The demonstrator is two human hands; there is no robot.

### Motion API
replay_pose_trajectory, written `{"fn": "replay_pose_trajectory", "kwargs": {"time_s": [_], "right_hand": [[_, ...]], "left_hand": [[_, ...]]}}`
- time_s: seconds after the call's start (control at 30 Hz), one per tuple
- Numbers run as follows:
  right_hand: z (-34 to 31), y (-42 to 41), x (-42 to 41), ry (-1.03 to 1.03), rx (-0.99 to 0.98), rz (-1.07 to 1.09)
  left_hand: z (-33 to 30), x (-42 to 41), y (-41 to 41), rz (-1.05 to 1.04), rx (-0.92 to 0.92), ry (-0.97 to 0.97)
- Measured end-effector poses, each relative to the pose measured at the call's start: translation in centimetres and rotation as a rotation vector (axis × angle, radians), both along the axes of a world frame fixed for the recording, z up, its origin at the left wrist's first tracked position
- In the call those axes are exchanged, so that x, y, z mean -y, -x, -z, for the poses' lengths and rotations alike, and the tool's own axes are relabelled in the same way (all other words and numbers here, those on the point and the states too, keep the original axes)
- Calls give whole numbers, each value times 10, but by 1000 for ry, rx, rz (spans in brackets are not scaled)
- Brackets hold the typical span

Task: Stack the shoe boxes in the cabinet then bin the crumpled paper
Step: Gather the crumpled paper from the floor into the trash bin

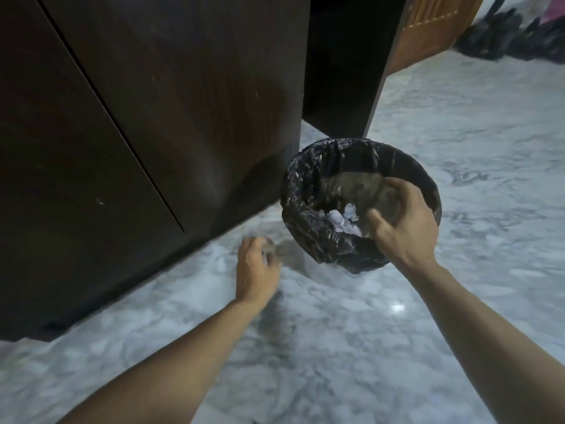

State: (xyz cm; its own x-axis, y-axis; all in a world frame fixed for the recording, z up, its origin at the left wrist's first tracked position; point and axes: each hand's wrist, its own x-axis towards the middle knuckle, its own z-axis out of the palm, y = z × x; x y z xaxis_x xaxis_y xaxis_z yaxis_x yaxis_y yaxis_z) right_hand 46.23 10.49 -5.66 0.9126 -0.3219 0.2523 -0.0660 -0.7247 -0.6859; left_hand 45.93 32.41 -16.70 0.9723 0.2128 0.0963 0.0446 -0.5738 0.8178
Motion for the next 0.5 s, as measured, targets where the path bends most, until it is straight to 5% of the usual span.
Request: {"fn": "replay_pose_trajectory", "kwargs": {"time_s": [0.2, 0.33, 0.4, 0.5], "right_hand": [[6, -7, -5, 141, -10, 34], [8, -9, -4, 207, -13, 43], [10, -10, -3, 234, -8, 43], [14, -12, -1, 273, 0, 39]], "left_hand": [[71, -1, 31, 397, -312, -365], [84, -4, 31, 573, -316, -567], [84, -9, 27, 579, -249, -515], [69, -12, 15, 274, 6, -222]]}}
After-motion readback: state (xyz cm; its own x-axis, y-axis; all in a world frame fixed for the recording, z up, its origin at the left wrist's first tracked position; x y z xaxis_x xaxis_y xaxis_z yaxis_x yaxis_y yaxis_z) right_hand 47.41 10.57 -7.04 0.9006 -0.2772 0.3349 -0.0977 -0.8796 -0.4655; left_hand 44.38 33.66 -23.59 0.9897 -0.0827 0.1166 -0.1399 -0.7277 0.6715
